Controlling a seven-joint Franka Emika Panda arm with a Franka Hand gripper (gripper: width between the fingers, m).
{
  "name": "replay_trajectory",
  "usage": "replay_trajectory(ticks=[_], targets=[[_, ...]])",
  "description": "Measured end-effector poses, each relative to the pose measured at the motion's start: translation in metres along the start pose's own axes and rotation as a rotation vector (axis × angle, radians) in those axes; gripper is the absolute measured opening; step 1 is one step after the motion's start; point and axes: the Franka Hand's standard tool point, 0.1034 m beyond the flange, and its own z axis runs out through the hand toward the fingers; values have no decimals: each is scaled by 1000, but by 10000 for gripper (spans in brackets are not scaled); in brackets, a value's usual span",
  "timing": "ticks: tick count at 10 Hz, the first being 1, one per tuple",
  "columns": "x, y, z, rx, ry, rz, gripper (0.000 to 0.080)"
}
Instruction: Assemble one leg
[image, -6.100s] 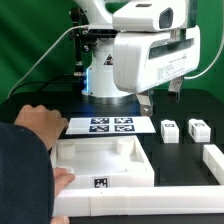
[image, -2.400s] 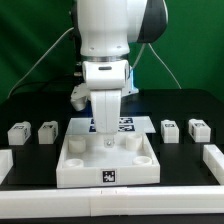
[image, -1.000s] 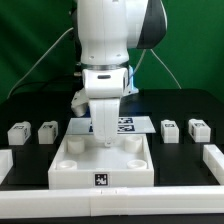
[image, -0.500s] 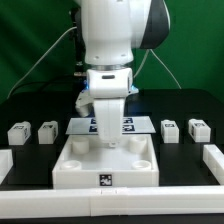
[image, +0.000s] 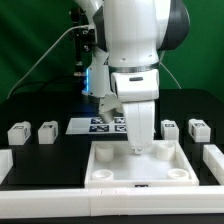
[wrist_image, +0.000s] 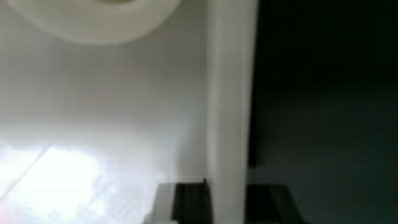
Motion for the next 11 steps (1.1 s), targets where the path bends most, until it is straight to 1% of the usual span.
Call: replay_trajectory(ticks=[1, 2, 4, 5, 7, 9, 10, 11], targets=[[10, 3, 1, 9, 3, -3, 64], [20, 3, 2, 10, 5, -4, 64], [31, 3, 3, 12, 5, -10, 64], [34, 3, 3, 16, 5, -15, 64], [33, 3, 3, 8, 7, -15, 64], [33, 3, 4, 9, 6, -14, 64], [32, 3, 4, 9, 6, -13, 287], [32, 3, 4, 9, 6, -13, 287]])
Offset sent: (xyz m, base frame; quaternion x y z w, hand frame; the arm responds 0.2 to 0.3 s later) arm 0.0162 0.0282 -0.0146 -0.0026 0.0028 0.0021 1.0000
